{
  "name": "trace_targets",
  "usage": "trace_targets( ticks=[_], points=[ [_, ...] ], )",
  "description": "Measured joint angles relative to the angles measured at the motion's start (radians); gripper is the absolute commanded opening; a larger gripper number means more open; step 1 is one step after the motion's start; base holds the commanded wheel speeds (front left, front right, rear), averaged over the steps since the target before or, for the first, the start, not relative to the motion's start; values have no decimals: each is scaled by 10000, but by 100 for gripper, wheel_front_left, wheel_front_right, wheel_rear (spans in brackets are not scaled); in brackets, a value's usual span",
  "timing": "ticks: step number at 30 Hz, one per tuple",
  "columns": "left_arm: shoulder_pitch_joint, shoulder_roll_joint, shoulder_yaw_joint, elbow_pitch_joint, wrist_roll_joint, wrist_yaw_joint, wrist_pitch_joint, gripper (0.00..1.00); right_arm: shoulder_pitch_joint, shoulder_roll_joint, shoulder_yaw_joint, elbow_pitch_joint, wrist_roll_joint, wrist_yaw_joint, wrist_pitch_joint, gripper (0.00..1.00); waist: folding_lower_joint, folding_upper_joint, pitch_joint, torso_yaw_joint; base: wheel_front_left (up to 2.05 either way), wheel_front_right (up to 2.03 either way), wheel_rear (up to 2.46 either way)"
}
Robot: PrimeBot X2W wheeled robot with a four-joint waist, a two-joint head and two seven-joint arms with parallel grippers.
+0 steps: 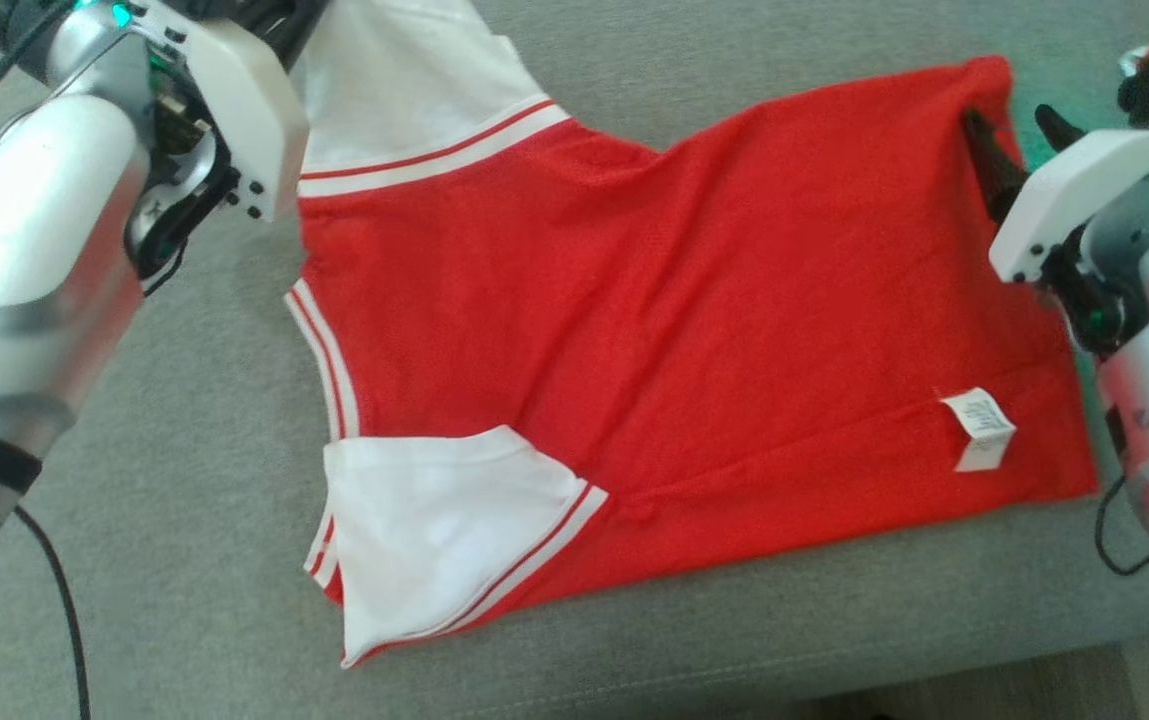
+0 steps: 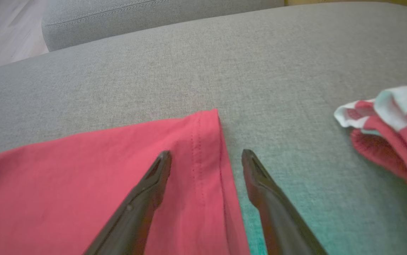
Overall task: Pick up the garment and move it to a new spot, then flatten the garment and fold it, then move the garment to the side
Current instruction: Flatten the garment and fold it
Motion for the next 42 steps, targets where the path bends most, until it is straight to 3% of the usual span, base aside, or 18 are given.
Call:
trace_targets(
  ticks=[12,13,14,16,17,23,34,42],
  points=[
    [-407,-23,-297,117,-104,-79,-113,0,-1440,10,677,1747,391,0,-495,98,0,0,444,409,0,0,0],
    [-408,-23,-326,140,-104,-79,-134,0,-1528,12,727,1868,410,0,-512,84,0,0,472,417,0,0,0],
    [-408,-23,-362,161,-105,-79,-134,0,-1630,13,794,1969,424,0,-531,55,0,0,493,422,0,0,0],
    [-415,-21,-428,199,-174,-79,-171,0,-1840,17,961,2115,499,0,-539,34,0,0,524,426,0,0,0],
    [-430,-21,-454,242,-207,-79,-176,0,-1911,17,1041,2142,500,0,-623,1,0,0,534,429,0,0,0],
    [-643,-21,-537,435,-263,-79,-359,0,-2121,0,1555,2374,583,0,-1026,0,0,0,562,419,0,0,0],
    [-1995,21,-449,1116,424,109,-2265,0,-3332,-307,1670,2487,1012,0,-2437,0,0,0,648,186,0,0,0],
    [-1167,-224,-215,1258,-531,81,-2196,0,-2798,-485,2261,2336,1473,0,-2754,0,0,0,105,171,0,0,0]
  ],
)
